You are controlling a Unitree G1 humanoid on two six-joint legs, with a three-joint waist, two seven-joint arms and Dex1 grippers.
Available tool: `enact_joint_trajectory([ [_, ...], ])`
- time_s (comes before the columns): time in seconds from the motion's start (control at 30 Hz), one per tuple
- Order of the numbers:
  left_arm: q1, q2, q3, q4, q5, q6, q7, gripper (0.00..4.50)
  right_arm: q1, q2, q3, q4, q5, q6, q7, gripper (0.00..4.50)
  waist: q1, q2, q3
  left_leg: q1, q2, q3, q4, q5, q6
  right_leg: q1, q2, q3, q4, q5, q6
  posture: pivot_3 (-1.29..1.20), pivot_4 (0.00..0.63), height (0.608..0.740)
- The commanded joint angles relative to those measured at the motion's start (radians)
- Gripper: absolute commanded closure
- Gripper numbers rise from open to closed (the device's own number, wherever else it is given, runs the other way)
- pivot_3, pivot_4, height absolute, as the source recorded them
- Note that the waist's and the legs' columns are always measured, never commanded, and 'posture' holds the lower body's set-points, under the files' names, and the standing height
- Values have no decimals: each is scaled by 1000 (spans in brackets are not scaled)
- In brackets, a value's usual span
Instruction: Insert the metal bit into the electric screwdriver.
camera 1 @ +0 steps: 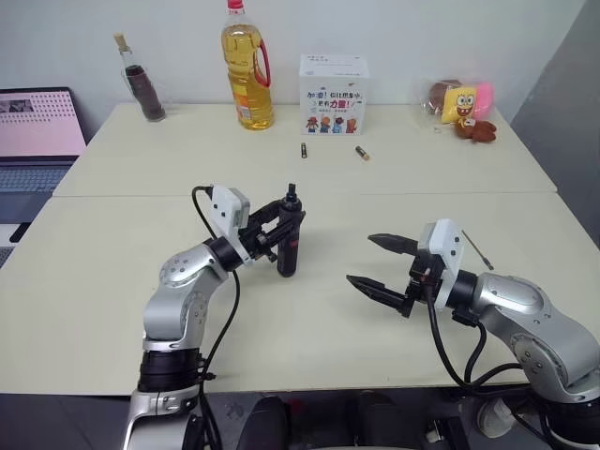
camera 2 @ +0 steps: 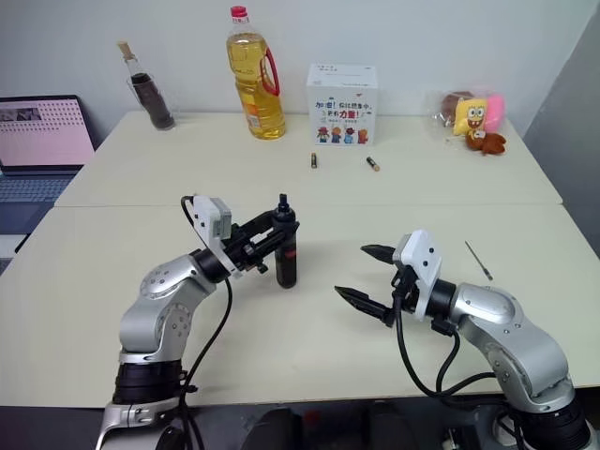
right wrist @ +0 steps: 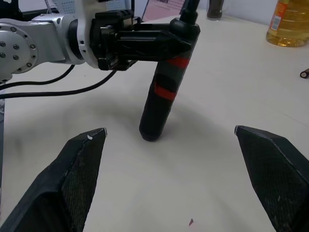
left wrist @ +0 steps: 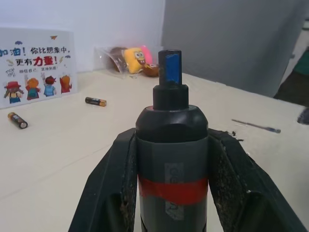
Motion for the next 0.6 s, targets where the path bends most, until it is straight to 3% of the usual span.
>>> enact_joint_trajectory([
  [0.03, 18, 39, -4, -36, -22, -5, -3, 2838, -13, -3, -9, -9, -3, -19, 6, 0, 0, 0, 0, 1, 0, 1, 0, 0, 0, 0, 0, 1, 0, 0, 0, 0, 150, 740],
  [0.43, 30, 122, -10, -25, -58, -4, -3, 2838, 8, -16, -37, -21, 8, 2, -1, 0, -3, 0, 0, 3, 0, 2, -1, 0, 0, 1, 1, 2, 0, 0, 0, 0, 150, 740],
  [0.6, 12, 118, -28, -9, -66, -12, -7, 2838, -77, -103, -133, 48, 73, 114, 17, 0, -4, 0, 0, 3, 0, 2, -1, 0, 0, 1, 1, 2, 0, 0, 0, 0, 150, 740],
])
